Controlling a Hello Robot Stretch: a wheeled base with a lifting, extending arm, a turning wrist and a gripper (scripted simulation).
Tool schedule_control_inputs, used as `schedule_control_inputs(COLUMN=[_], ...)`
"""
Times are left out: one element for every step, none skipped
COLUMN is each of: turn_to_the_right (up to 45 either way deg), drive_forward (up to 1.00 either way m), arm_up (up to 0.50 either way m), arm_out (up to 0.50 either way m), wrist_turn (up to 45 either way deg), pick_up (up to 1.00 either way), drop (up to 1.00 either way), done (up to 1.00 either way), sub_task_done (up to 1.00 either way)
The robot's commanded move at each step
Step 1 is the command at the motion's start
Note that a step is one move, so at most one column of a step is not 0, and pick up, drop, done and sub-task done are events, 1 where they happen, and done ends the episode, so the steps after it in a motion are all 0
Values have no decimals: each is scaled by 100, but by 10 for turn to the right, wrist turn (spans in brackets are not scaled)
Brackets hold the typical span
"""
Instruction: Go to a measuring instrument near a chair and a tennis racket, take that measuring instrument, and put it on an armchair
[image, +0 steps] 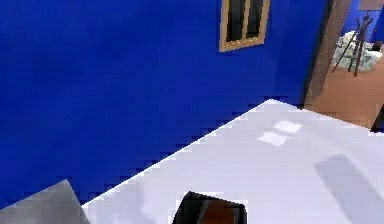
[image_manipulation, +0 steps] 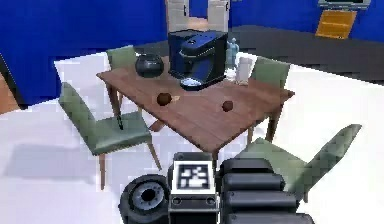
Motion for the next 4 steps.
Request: schedule_control_inputs(turn_to_the_right=[420,0,0,0], drive_forward=[0,30,75,100], arm_up=[0,0,0,0], arm_out=[0,0,0,0], wrist_turn=[0,0,0,0], pick_up=[0,0,0,0], drop=[0,0,0,0], done=[0,0,0,0], sub_task_done=[0,0,0,0])
